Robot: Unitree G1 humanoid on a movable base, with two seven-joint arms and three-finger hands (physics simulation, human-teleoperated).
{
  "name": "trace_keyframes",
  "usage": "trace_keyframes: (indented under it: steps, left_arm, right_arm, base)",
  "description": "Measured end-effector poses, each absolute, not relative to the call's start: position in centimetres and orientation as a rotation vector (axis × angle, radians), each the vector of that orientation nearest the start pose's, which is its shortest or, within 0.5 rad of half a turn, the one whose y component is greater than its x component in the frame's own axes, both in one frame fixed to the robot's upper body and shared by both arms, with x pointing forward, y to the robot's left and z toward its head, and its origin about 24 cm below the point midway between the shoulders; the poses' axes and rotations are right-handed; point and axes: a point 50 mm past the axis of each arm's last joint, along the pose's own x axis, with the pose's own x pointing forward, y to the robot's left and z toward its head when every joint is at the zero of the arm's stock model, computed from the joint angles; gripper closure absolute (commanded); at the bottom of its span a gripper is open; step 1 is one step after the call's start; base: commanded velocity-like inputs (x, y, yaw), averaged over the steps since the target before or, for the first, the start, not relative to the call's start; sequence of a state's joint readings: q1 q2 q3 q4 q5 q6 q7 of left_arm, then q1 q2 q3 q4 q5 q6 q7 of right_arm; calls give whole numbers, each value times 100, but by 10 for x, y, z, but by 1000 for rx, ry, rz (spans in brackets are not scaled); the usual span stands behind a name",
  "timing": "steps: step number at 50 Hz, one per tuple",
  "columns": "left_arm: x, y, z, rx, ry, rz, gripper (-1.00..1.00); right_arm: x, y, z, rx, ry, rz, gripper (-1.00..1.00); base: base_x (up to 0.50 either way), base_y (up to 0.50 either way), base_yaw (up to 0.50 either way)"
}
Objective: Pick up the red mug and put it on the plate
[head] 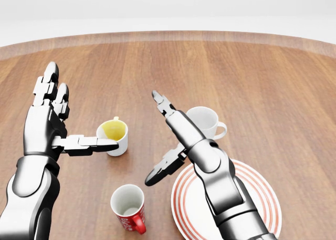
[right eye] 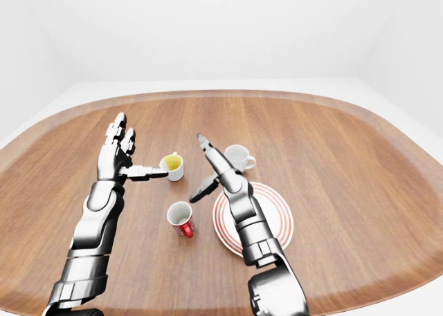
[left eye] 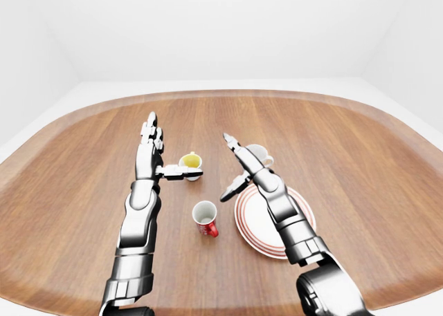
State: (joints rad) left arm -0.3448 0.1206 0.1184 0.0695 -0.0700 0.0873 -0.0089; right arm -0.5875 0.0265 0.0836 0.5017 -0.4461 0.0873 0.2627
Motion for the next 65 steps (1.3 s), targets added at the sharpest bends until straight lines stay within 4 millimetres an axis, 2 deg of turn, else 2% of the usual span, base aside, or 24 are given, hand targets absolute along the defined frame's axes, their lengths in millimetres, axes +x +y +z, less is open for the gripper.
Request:
trace_keyframes:
  steps: [36,65]
  left_arm:
    - [315,180,114,26,-176,37,-100]
    - [316,182,111,25,-164,41,-100]
  right_arm:
    - [336,-26,21,-609,283,585,-100]
    - [331,-3,14,-642,314,647,-100]
  base:
    - [0,0,0]
    - [0,0,0]
